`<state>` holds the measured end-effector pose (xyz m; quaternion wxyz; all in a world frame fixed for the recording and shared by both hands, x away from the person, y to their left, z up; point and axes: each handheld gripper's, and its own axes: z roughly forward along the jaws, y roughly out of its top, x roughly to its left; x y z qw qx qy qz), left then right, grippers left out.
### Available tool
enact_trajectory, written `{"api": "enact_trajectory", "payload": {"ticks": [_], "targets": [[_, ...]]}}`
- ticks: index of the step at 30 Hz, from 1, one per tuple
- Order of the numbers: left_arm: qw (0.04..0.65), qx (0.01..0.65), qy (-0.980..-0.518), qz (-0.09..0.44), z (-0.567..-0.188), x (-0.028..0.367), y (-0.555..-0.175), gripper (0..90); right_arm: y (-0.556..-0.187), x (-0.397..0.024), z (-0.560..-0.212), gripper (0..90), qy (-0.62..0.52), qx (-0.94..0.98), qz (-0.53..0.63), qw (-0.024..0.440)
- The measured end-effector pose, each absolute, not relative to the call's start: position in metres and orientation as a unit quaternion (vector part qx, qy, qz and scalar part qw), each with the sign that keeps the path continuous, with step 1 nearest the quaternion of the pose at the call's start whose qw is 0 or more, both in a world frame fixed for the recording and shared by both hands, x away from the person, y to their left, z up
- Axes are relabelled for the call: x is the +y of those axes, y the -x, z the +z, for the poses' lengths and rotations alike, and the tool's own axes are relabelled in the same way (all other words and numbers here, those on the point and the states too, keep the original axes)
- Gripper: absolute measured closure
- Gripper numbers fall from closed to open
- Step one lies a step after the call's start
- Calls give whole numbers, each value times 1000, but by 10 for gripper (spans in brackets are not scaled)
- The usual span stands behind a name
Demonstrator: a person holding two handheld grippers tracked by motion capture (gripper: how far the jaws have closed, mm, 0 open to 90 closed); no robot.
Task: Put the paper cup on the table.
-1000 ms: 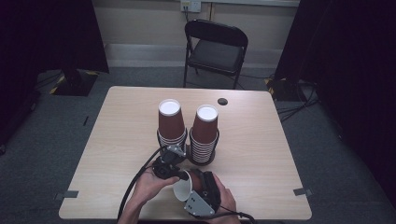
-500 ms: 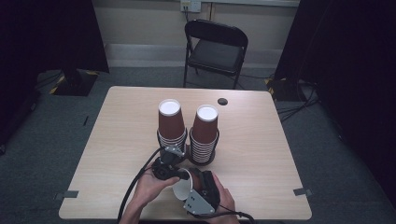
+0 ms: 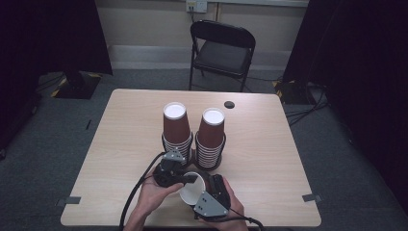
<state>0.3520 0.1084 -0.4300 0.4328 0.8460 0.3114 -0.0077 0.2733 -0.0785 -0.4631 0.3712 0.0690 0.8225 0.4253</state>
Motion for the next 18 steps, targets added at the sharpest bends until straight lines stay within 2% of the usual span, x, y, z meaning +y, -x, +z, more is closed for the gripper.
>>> {"api": "enact_trajectory", "payload": {"ticks": [4,7,10,12,18], "targets": [[453,320,-832,4,-433,111,-350,700,-277,-82,-464,113,-88,820,434,362],[467,313,-827,13,-436,113,-348,618,-280,-88,-465,113,-115,816,445,350],[484,303,-821,17,-437,112,-346,588,-282,-90,-465,113,-120,815,448,346],[485,307,-818,29,-437,112,-345,535,-283,-92,-465,113,-122,817,448,343],[497,310,-808,57,-436,115,-342,449,-286,-97,-466,113,-138,813,456,334]]}}
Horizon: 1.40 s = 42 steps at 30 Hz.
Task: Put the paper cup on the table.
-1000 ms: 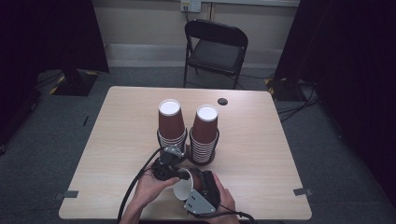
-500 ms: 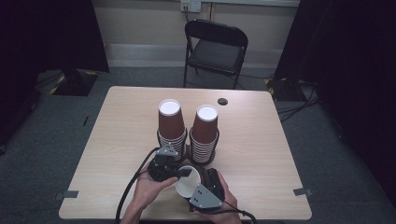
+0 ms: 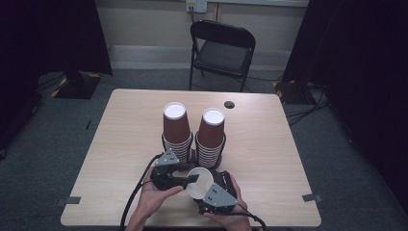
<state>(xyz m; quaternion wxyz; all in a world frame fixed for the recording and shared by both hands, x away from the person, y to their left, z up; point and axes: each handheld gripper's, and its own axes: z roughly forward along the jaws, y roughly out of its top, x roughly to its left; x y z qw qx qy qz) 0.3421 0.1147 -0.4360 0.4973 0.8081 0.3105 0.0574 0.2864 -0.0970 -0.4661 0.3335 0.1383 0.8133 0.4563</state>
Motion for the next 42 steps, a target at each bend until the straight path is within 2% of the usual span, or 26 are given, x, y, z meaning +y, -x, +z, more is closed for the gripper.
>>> {"api": "enact_trajectory", "payload": {"ticks": [3,7,16,24,26,42], "targets": [[503,314,-802,64,-436,117,-342,350,-288,-101,-467,113,-146,813,457,329],[508,327,-793,76,-438,122,-342,282,-290,-107,-467,113,-161,811,464,320],[536,314,-777,100,-442,135,-336,246,-299,-125,-468,113,-207,795,484,302],[544,332,-760,124,-452,151,-330,182,-307,-145,-468,113,-252,774,506,285],[543,354,-748,141,-458,156,-325,162,-311,-153,-465,113,-284,764,501,291],[544,399,-710,201,-480,176,-322,161,-343,-192,-442,113,-361,717,517,298]]}}
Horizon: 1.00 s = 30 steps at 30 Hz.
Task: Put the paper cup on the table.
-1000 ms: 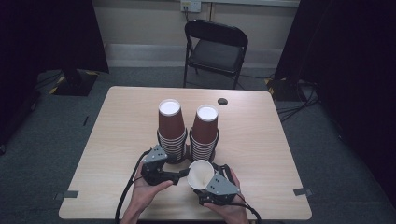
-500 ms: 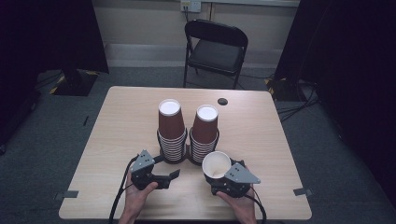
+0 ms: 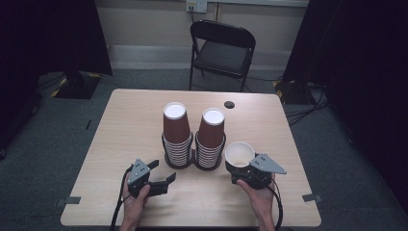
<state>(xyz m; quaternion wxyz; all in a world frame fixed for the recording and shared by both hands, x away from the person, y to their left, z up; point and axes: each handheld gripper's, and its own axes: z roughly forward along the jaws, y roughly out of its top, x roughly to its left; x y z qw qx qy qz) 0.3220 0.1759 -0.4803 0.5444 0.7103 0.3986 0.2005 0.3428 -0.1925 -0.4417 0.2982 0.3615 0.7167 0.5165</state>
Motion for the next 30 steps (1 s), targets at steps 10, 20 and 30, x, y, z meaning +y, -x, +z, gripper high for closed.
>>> {"api": "enact_trajectory", "payload": {"ticks": [10,20,30], "targets": [[522,407,-704,257,-486,169,-317,158,-372,-205,-444,115,-389,687,533,305],[517,411,-700,270,-491,167,-315,155,-397,-211,-441,116,-396,673,535,324],[522,412,-697,268,-495,162,-313,155,-417,-206,-456,117,-400,664,549,313]]}}
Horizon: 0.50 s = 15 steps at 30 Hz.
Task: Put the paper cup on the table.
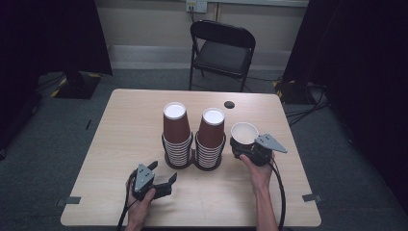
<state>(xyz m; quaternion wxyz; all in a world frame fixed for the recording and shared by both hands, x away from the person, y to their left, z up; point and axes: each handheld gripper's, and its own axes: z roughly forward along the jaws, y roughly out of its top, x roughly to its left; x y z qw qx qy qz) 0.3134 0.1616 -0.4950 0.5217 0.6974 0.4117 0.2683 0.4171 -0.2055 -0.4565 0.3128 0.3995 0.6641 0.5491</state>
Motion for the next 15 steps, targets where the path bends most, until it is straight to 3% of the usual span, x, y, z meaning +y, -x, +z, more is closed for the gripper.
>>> {"api": "enact_trajectory", "payload": {"ticks": [15], "targets": [[527,420,-671,309,-496,162,-305,156,-436,-209,-477,116,-429,664,534,299]]}}
